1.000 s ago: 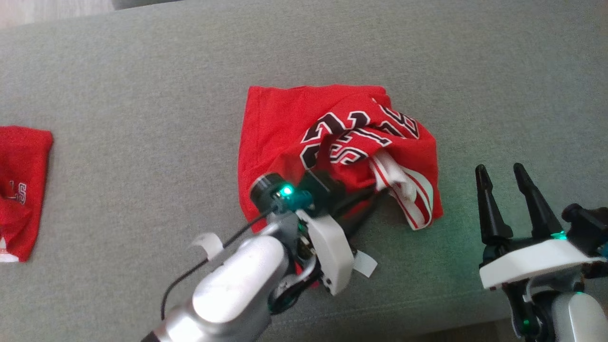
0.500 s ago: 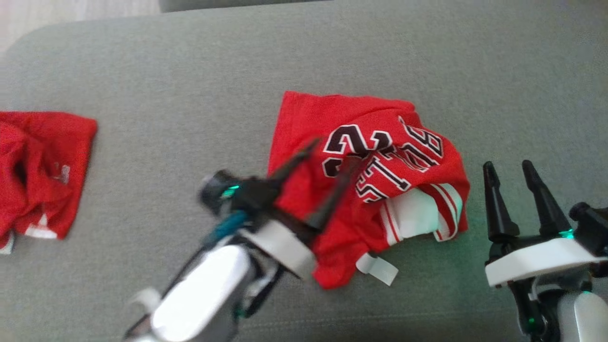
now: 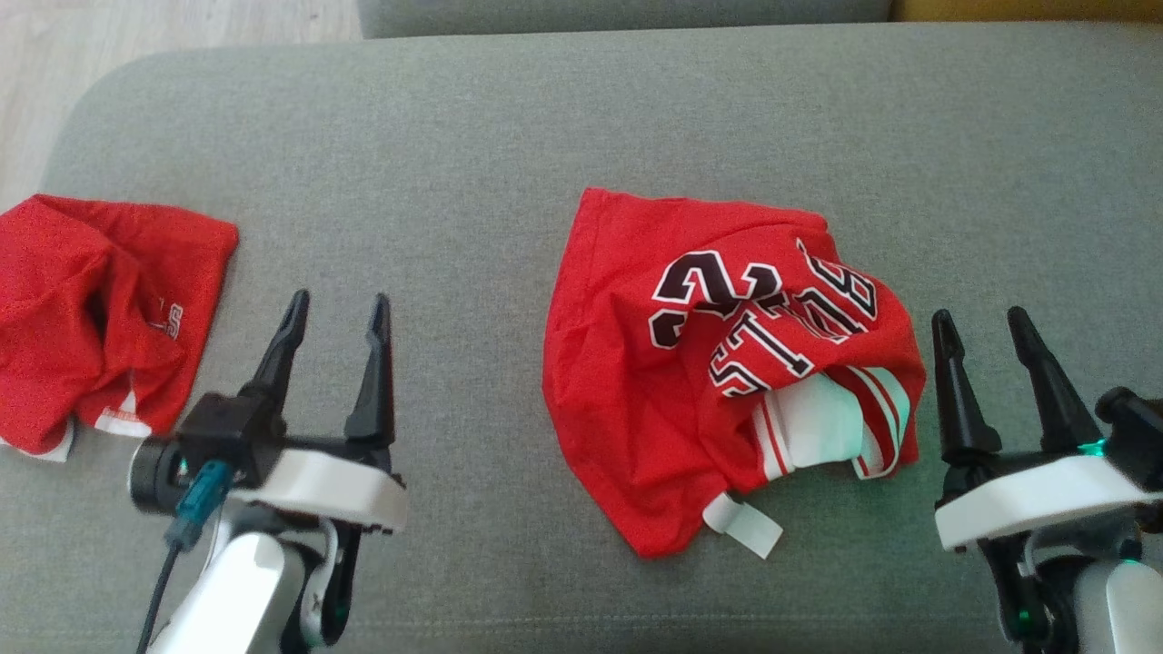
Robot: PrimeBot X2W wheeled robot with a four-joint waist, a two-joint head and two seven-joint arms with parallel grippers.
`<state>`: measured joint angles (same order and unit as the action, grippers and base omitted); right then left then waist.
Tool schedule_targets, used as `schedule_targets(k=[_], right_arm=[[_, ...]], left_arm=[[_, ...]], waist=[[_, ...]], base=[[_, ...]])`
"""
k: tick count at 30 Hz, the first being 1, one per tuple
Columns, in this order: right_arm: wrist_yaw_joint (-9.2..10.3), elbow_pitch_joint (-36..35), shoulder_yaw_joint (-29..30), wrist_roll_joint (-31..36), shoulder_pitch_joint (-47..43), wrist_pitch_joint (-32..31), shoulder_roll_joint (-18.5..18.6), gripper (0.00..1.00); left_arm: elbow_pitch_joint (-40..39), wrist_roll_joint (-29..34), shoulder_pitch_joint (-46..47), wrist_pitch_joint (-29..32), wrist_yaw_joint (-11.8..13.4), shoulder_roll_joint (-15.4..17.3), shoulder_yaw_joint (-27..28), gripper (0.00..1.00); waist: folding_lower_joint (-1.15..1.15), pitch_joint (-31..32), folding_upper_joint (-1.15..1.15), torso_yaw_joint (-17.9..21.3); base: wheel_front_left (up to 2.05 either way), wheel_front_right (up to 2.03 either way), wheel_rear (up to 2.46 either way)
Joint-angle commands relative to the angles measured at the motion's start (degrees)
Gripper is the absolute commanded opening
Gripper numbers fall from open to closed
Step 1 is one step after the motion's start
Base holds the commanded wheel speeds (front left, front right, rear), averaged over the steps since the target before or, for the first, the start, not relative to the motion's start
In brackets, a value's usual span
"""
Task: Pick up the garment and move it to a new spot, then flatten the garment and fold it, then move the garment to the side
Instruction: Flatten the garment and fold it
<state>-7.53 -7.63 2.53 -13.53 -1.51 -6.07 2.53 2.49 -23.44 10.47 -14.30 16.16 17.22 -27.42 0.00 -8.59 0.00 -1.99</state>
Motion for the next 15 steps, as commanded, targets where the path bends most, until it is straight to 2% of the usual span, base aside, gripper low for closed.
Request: schedule_targets(k=[1, 15], right_arm=[[0.04, -2.41, -0.93, 0.4, 0.88, -0.1, 0.34, 1.0], [0.04, -1.96, -0.68, 0.71, -0.7, -2.26, 0.34, 1.0]], left_arm=[[-2.45, 0.91, 0.97, -0.68, 0.27, 1.6, 3.22, 1.0], [-3.02, 3.81, -2.35, -0.69, -2.22, 0.54, 5.18, 1.0]], waist=[[0.0, 0.32, 0.0, -0.15], [0.0, 1.42, 0.0, -0.06]], base=[[0.0, 0.0, 0.0], [0.0, 0.0, 0.0]])
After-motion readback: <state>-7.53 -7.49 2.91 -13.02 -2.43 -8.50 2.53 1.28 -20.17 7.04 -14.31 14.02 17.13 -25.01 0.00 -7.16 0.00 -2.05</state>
